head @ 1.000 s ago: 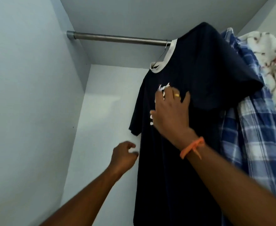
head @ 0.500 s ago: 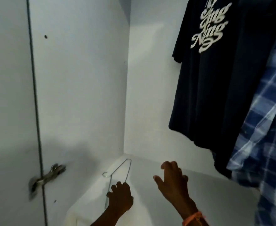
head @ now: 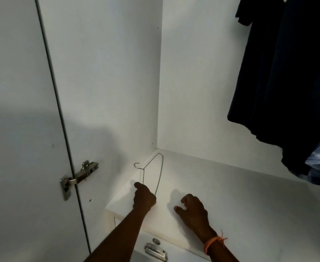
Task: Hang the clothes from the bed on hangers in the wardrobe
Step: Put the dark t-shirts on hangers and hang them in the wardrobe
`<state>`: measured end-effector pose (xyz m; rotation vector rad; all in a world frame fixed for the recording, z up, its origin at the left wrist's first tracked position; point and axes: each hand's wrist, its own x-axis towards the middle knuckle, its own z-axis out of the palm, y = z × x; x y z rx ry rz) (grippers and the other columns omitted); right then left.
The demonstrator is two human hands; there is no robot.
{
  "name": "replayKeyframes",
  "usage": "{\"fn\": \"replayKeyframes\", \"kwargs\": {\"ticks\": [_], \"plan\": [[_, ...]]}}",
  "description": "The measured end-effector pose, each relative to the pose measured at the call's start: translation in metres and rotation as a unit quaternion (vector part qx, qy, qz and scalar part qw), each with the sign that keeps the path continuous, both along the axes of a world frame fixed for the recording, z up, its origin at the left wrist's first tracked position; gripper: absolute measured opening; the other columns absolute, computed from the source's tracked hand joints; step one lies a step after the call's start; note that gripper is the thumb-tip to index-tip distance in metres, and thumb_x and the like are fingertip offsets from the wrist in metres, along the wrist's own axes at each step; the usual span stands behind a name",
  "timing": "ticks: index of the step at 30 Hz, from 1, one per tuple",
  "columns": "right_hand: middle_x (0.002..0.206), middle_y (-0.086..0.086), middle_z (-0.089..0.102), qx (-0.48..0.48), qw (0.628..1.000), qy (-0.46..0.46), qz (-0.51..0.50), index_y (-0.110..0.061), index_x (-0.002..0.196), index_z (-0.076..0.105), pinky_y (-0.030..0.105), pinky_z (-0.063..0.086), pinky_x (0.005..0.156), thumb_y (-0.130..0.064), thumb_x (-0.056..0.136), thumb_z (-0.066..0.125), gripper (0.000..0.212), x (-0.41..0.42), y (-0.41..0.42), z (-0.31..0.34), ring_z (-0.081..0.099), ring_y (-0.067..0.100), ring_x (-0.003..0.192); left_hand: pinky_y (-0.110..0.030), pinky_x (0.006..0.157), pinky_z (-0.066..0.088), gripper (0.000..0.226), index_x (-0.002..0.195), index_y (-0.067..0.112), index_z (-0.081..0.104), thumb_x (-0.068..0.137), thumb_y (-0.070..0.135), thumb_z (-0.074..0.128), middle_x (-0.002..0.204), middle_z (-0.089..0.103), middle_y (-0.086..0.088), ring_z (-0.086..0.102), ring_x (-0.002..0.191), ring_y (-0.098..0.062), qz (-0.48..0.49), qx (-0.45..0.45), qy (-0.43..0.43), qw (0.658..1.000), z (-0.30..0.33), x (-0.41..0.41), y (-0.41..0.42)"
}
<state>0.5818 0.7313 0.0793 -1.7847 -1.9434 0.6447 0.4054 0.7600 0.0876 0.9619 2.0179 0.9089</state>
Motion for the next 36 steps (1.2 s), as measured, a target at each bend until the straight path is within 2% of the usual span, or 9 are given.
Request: {"fn": "replayKeyframes", "kwargs": {"ticks": [3, 6, 8, 12, 17, 19, 23, 29, 36], "plan": [[0.104, -0.006, 0.057, 0.0, 0.998, 0.057, -0.02, -0.028, 0.099, 0.051, 0.031, 0.046, 0.086, -0.044, 0.085, 0.07, 0.029, -0.007, 0.004, -0.005, 0.057, 0.013, 0.097, -0.016, 0.066, 0.046, 0.092, 0.153, -0.002, -0.002, 0.089, 0.0, 0.064, 0.127, 0.054, -0.013, 0.055, 0.083, -0.014, 0.025, 0.03, -0.07, 0.997, 0.001, 0.003, -0.01], [0.099, 0.0, 0.064, 0.007, 0.991, 0.132, -0.034, -0.019, 0.098, 0.058, 0.03, 0.047, 0.079, -0.034, 0.085, 0.074, 0.025, -0.011, 0.003, -0.003, 0.06, 0.016, 0.092, -0.016, 0.066, 0.046, 0.041, 0.121, -0.006, 0.054, 0.085, 0.007, 0.069, 0.101, 0.06, -0.008, 0.063, 0.094, -0.024, 0.03, 0.077, 0.026, 0.996, -0.001, 0.005, -0.031], [0.1, 0.004, 0.064, 0.018, 0.983, 0.178, -0.039, -0.014, 0.103, 0.059, 0.025, 0.042, 0.075, -0.029, 0.087, 0.072, 0.026, -0.013, -0.003, 0.002, 0.061, 0.02, 0.094, -0.015, 0.064, 0.043, 0.019, 0.1, -0.004, 0.064, 0.094, 0.012, 0.057, 0.097, 0.067, -0.01, 0.067, 0.098, -0.027, 0.03, 0.126, 0.061, 0.99, 0.0, 0.008, -0.052], [0.128, 0.011, 0.056, 0.126, 0.977, 0.173, 0.009, -0.013, 0.131, 0.048, 0.032, 0.048, 0.09, -0.018, 0.089, 0.071, 0.049, -0.02, -0.022, 0.01, 0.057, 0.026, 0.115, -0.013, 0.074, 0.039, 0.029, 0.092, 0.008, 0.069, 0.101, 0.012, 0.042, 0.096, 0.069, 0.001, 0.063, 0.091, -0.011, -0.009, 0.207, 0.113, 0.972, 0.012, 0.013, -0.111], [0.16, 0.01, 0.027, 0.29, 0.941, 0.085, 0.156, -0.025, 0.157, 0.011, 0.044, 0.022, 0.12, -0.014, 0.084, 0.075, 0.097, -0.03, -0.063, 0.024, 0.021, 0.028, 0.149, -0.016, 0.07, 0.044, 0.026, 0.087, 0.02, 0.072, 0.099, 0.022, 0.049, 0.076, 0.066, 0.014, 0.06, 0.07, 0.001, -0.082, 0.227, 0.18, 0.954, 0.014, 0.012, -0.212], [0.158, 0.01, 0.031, 0.299, 0.929, 0.033, 0.214, -0.029, 0.157, 0.011, 0.05, 0.024, 0.119, -0.014, 0.085, 0.074, 0.097, -0.033, -0.085, 0.022, 0.028, 0.029, 0.147, -0.019, 0.068, 0.047, 0.028, 0.086, 0.02, 0.074, 0.097, 0.031, 0.05, 0.069, 0.065, 0.015, 0.059, 0.065, 0.002, -0.072, 0.229, 0.185, 0.953, 0.011, 0.011, -0.256], [0.141, 0.004, 0.044, 0.298, 0.881, 0.047, 0.364, -0.026, 0.143, 0.044, 0.05, 0.053, 0.09, -0.019, 0.088, 0.071, 0.061, -0.048, -0.13, 0.0, 0.063, 0.027, 0.111, -0.007, 0.06, 0.038, 0.024, 0.09, 0.019, 0.075, 0.099, 0.028, 0.055, 0.069, 0.06, 0.017, 0.057, 0.058, 0.008, -0.039, 0.182, 0.195, 0.963, 0.009, -0.002, -0.339], [0.123, -0.001, 0.041, 0.285, 0.857, 0.129, 0.409, -0.018, 0.122, 0.054, 0.03, 0.051, 0.071, -0.034, 0.088, 0.07, 0.042, -0.082, -0.234, -0.013, 0.055, 0.008, 0.095, -0.03, 0.069, 0.048, 0.028, 0.094, 0.014, 0.071, 0.099, 0.033, 0.052, 0.087, 0.07, -0.001, 0.061, 0.076, -0.015, -0.028, 0.118, 0.283, 0.951, 0.009, -0.023, -0.453], [0.097, 0.002, 0.048, 0.371, 0.834, 0.101, 0.395, -0.013, 0.091, 0.055, 0.031, 0.049, 0.053, -0.05, 0.084, 0.071, 0.04, -0.111, -0.37, -0.037, 0.05, 0.018, 0.079, -0.029, 0.075, 0.059, 0.021, 0.098, 0.019, 0.073, 0.098, 0.03, 0.055, 0.09, 0.073, 0.006, 0.068, 0.075, -0.006, -0.075, 0.12, 0.321, 0.937, 0.003, -0.06, -0.598]]}}
